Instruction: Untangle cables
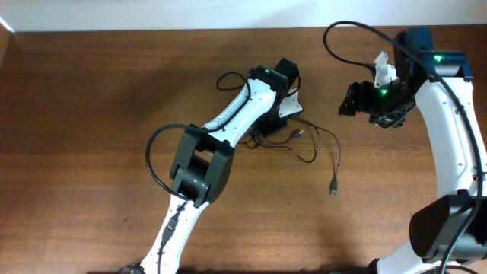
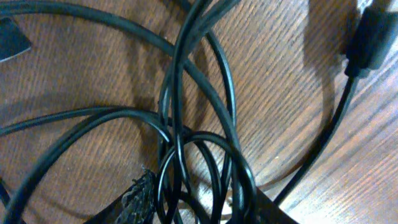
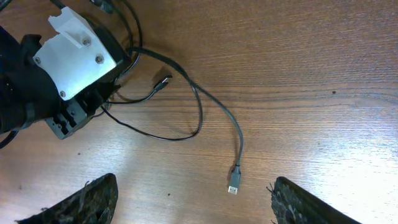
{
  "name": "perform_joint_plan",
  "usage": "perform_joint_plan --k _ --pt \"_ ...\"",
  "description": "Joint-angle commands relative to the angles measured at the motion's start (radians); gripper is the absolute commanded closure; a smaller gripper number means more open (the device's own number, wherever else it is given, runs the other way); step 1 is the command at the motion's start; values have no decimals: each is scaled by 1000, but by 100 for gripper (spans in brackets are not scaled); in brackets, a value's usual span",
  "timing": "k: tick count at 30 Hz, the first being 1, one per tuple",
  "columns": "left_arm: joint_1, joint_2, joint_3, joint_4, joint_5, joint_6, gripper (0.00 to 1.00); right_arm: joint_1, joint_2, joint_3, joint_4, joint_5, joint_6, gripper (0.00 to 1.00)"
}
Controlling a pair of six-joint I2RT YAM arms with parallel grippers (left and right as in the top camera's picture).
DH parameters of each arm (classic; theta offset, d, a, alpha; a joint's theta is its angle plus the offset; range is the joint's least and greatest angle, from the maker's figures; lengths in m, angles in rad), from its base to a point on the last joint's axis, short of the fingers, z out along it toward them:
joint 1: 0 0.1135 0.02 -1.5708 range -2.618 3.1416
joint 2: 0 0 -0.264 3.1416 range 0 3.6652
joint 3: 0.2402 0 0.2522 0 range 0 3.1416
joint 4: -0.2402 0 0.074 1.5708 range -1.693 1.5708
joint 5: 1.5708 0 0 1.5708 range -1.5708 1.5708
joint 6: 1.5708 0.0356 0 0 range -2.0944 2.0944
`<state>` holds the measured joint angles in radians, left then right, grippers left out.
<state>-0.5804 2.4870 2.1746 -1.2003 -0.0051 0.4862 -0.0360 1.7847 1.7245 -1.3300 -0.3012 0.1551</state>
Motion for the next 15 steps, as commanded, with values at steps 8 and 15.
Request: perform_joint_plan --k 8,15 --pt "0 3 199 -225 118 -1 55 3 -11 13 3 -2 2 16" --pt "10 89 182 -185 121 2 73 3 -11 13 2 -2 2 16"
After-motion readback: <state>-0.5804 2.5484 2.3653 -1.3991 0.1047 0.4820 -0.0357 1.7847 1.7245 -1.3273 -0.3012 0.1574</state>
